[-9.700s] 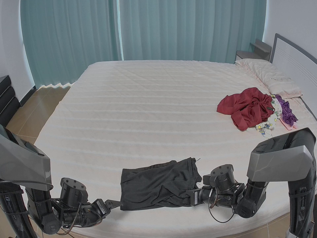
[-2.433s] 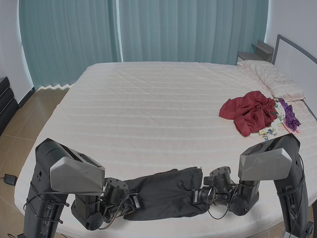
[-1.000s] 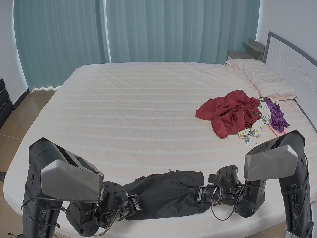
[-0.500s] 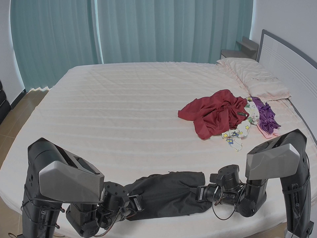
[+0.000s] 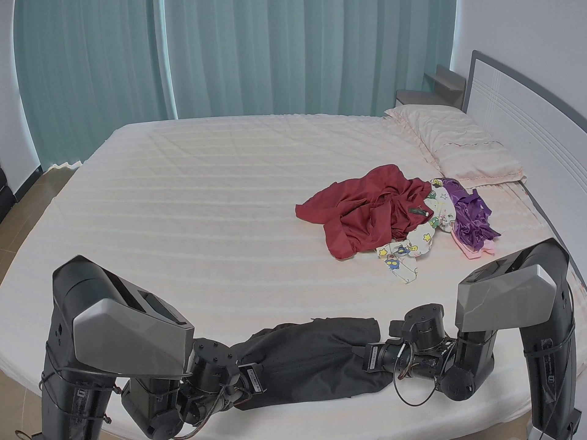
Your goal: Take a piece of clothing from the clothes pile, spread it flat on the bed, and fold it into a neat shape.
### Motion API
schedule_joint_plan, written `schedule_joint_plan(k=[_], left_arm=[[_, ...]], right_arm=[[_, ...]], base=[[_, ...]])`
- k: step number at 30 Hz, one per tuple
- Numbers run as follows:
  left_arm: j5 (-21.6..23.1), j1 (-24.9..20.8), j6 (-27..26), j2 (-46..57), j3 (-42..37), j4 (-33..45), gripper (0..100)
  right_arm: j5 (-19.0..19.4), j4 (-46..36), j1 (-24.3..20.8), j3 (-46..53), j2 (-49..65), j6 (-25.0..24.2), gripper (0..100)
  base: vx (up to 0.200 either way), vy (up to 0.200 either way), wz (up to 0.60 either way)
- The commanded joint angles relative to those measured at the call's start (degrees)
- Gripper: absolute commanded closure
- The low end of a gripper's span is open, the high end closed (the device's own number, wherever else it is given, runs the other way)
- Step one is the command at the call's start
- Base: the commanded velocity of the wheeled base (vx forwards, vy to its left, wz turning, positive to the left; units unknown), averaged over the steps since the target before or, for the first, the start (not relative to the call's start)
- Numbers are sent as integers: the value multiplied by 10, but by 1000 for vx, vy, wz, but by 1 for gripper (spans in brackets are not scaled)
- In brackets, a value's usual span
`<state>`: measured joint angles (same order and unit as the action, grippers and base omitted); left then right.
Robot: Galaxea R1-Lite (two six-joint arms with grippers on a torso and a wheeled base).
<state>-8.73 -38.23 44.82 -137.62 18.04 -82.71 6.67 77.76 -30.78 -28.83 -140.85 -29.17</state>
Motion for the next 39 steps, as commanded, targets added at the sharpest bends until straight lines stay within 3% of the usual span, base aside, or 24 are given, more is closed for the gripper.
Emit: schedule_joint_plan(k=[1, 5, 6, 7, 16, 24, 29, 39], left_arm=[[0, 1, 0, -2, -11, 0, 100], [1, 0, -2, -5, -27, 0, 100], [4, -2, -3, -8, -47, -2, 100], [6, -3, -3, -8, -55, -2, 0], [4, 1, -28, -11, -82, -14, 0], [9, 74, -24, 43, -76, -18, 0], [7, 100, -33, 0, -58, -19, 0], [7, 82, -32, -37, -42, -19, 0]], right_arm=[[0, 0, -1, -1, -1, 1, 100], [6, -1, -2, 0, -3, 2, 100], [10, -2, -2, 1, -4, 2, 0], [12, -5, -3, 2, -4, 2, 0], [14, -1, 2, 15, 4, 7, 0], [14, -9, 49, -5, 49, 4, 0], [14, -11, 58, -19, 27, 1, 0], [14, -11, 59, -34, -2, -1, 0]], base=[[0, 0, 0], [0, 0, 0], [0, 0, 0], [0, 0, 0], [0, 0, 0], [0, 0, 0], [0, 0, 0], [0, 0, 0]])
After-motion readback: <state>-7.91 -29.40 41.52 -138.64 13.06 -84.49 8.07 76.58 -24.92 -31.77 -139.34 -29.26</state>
